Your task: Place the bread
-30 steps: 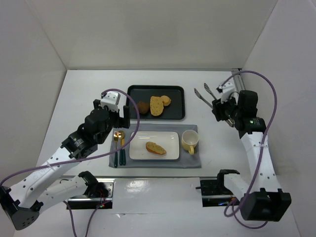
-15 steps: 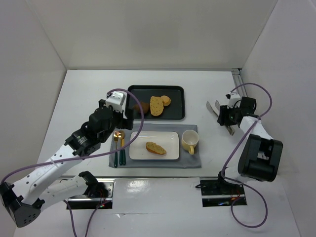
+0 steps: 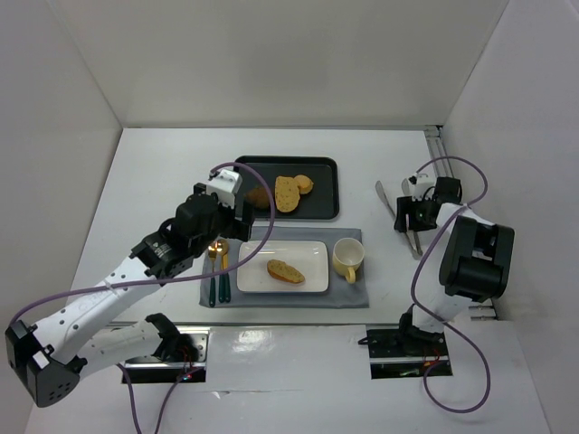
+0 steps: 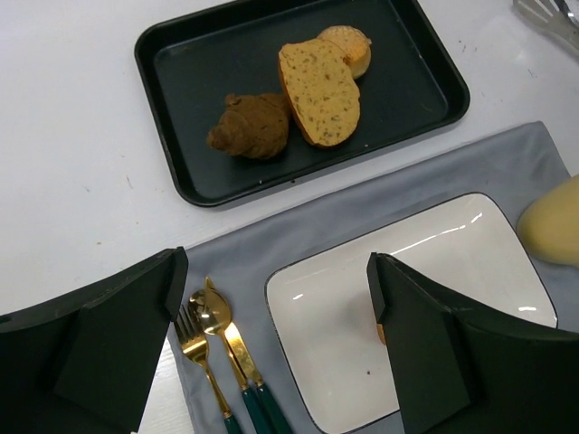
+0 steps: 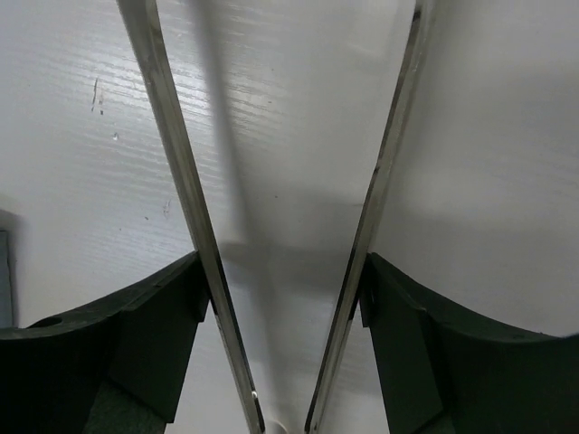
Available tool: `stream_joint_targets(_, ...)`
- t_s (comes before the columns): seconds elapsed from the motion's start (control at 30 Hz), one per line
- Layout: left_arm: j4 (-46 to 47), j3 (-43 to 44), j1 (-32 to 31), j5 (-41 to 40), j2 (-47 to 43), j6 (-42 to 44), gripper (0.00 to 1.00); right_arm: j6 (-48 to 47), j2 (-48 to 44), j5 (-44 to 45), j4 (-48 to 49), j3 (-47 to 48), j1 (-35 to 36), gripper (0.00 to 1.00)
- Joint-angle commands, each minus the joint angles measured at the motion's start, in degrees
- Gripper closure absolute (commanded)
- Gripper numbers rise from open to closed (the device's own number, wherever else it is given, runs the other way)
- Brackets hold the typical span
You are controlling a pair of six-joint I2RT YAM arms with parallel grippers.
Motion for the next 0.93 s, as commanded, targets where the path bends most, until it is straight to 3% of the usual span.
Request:
stream_joint_targets(0.0, 1.5, 1.4, -0.2, 2.2, 0.6, 0.5, 0.00, -1.3, -1.0, -1.1, -2.4, 1.3, -1.4, 0.23)
stream_joint_targets(0.17, 1.5, 1.4, -0.2, 2.7, 0.6, 0.5, 0.00, -3.0, -7.4, -5.1, -7.5, 2.5, -4.3, 0.21)
stream_joint_targets(0.2, 1.5, 1.4, -0.2, 2.7, 0.6, 0.5, 0.00, -3.0, -8.4, -5.7, -8.4, 3.0, -4.8, 0.14)
stream_joint_targets(0.4, 1.5, 1.4, -0.2, 3.2, 0.6, 0.5, 0.00, -4.9, -15.6, -11.0, -15.2, 5.3, -6.8, 0.12)
stream_joint_targets(0.43, 1.5, 1.4, -0.2, 3.2, 0.6, 0.5, 0.00, -5.4, -16.2, -11.0, -15.2, 5.8, -6.8, 0.06)
stream_joint_targets(0.6, 1.5, 1.4, -0.2, 3.9, 0.6, 0.5, 0.00, -6.7, -19.8, -16.0, -20.2, 8.1, -7.9, 0.00)
stream_joint_targets(0.9, 2.8, 0.9, -0.2, 11.1, 1.7, 2.2, 0.00, 9.7, -32.6, -10.7, -11.2, 6.6, -7.3, 0.00)
